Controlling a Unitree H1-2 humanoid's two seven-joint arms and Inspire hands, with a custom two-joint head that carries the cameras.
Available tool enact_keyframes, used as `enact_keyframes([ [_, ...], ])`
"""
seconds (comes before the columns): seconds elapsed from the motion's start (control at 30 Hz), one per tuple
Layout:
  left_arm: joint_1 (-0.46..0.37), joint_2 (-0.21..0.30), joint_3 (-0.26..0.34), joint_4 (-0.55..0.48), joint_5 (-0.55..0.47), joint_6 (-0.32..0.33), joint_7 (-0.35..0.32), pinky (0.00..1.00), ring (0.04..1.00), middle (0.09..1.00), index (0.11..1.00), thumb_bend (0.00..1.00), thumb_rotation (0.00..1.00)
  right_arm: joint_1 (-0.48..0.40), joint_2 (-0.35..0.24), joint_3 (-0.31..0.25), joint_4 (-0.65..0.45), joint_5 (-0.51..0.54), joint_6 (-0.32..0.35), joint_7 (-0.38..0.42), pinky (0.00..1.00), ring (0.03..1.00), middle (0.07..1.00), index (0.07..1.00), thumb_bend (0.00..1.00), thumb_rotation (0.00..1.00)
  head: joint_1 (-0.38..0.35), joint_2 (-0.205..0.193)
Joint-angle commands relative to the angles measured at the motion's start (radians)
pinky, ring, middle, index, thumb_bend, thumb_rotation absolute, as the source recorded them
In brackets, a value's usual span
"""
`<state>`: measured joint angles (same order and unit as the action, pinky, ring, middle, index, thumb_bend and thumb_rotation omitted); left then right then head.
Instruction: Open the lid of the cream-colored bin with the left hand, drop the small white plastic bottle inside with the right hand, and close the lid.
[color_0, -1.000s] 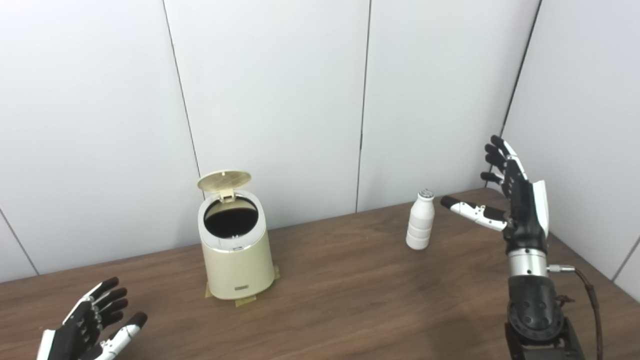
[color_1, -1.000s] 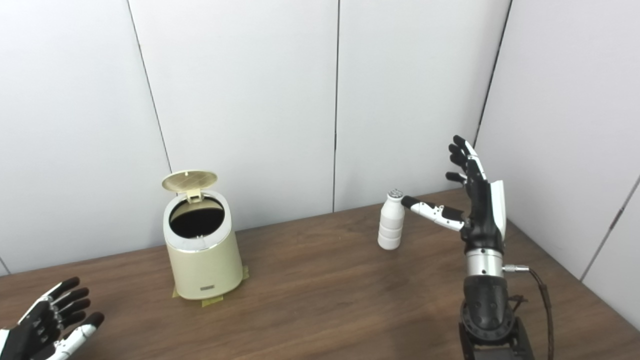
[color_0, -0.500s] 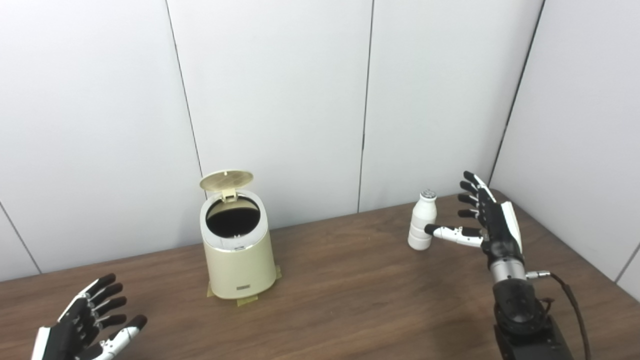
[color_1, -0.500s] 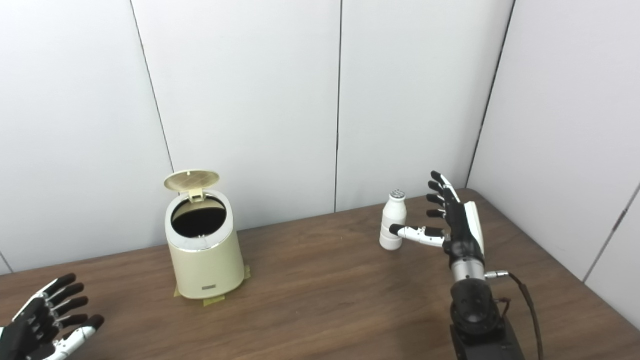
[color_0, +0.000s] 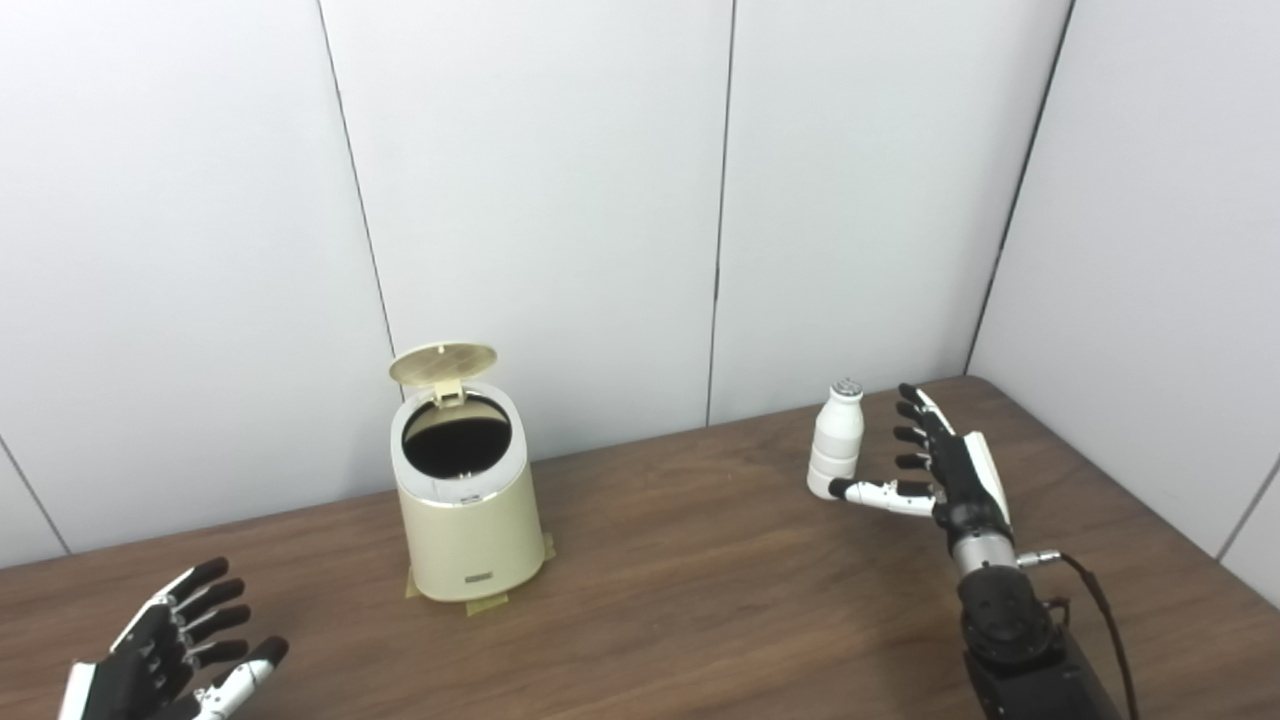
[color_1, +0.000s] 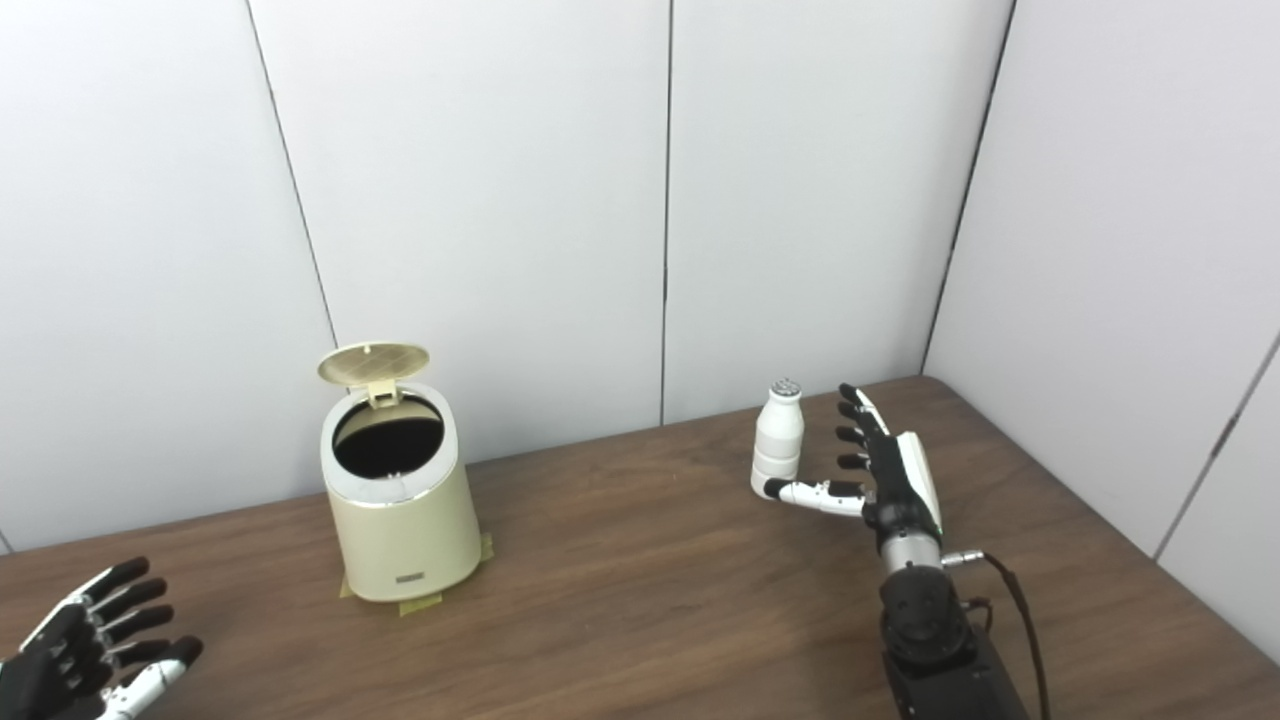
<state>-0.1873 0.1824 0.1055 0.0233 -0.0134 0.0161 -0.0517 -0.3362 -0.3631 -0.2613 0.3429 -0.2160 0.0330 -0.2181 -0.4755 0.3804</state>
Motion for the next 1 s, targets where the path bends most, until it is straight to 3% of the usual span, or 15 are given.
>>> enact_keyframes([
  [0.0,-0.035,0.015,0.001,-0.030,0.002,-0.031,0.001,0.66,0.753,0.792,0.840,0.64,0.01,-0.059,-0.030,0.004,-0.005,0.003,-0.034,-0.017,0.72,0.831,0.895,0.904,0.84,0.16,0.001,0.000],
  [0.37,-0.031,0.009,-0.004,-0.055,0.015,-0.006,0.007,0.66,0.751,0.789,0.841,0.63,0.00,-0.127,-0.044,0.051,0.158,-0.013,-0.127,-0.062,0.67,0.788,0.872,0.865,0.82,0.15,0.009,0.003],
  [0.97,-0.022,-0.002,-0.010,-0.101,0.007,0.033,0.003,0.69,0.773,0.803,0.849,0.59,0.00,-0.145,-0.025,0.089,0.164,-0.026,-0.110,-0.094,0.65,0.767,0.841,0.844,0.82,0.07,0.016,0.008],
])
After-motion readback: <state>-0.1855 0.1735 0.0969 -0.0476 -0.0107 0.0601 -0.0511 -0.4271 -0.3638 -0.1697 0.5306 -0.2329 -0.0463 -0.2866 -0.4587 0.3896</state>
